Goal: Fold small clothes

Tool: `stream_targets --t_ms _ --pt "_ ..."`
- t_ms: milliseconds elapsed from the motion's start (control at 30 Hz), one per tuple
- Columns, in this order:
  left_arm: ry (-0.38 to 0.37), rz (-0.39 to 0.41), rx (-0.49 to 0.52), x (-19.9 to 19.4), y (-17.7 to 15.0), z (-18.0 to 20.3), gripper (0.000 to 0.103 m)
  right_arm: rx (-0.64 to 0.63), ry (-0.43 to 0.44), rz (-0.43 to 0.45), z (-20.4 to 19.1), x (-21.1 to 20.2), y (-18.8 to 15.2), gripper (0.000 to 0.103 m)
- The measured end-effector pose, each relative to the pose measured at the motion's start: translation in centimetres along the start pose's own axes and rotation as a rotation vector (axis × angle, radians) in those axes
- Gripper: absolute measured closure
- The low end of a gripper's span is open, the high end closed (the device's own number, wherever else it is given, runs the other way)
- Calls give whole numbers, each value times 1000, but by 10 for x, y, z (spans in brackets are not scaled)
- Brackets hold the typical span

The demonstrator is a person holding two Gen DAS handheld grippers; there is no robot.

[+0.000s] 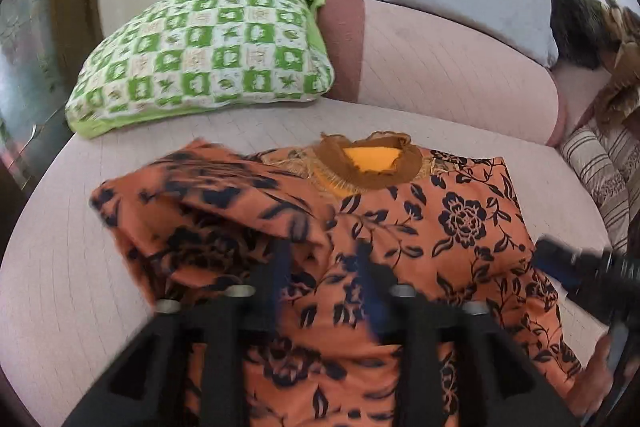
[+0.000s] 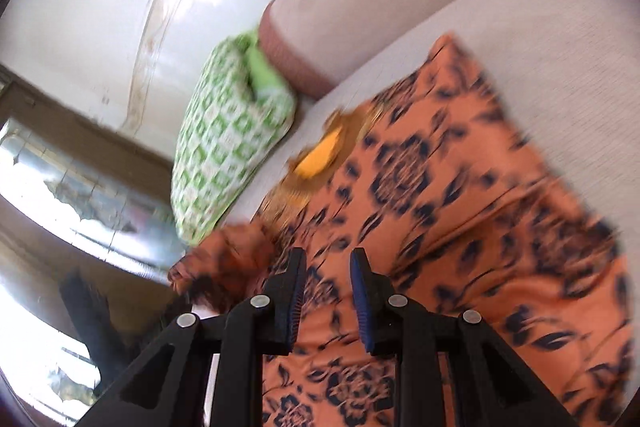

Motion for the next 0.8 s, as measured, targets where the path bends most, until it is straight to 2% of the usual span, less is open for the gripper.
stream_targets --t_ms 67,100,167,233,367,467,600,633,733,800 --pt "30 56 -54 -15 1 -16 31 1 -27 32 5 -8 9 44" --pt "61 89 -86 -25 3 -30 31 10 -32 54 7 -11 13 23" --pt "128 148 -139 -39 4 -59 30 8 -34 97 9 -19 16 22" --pt "218 193 -214 -49 5 -95 29 -14 -29 83 7 -20 16 22" --pt "396 143 -360 -38 -9 -170 29 -88 -14 57 -7 -16 6 22" --pt "505 61 -375 -25 -21 -195 30 -200 -17 31 -26 -8 -11 22" --pt "446 44 -433 -3 -14 -206 30 -240 32 -69 -51 13 -42 22" --pt "438 49 -436 1 -11 -206 30 -279 18 -73 -63 21 -51 22" --pt "430 49 -432 9 -4 -212 29 -539 -19 -53 -110 40 -81 22" --pt "426 19 -421 17 -4 -214 29 -691 -29 -84 -140 60 -102 22"
Point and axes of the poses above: each gripper's, at about its wrist camera, not at the fingertips, and x roughly the way its jaws point, z to its right, y to its top, the point moved 5 cm from there along x, roughly the way its jaws point, and after that the axes turned 14 degrees about z, right-handed, at the moved point
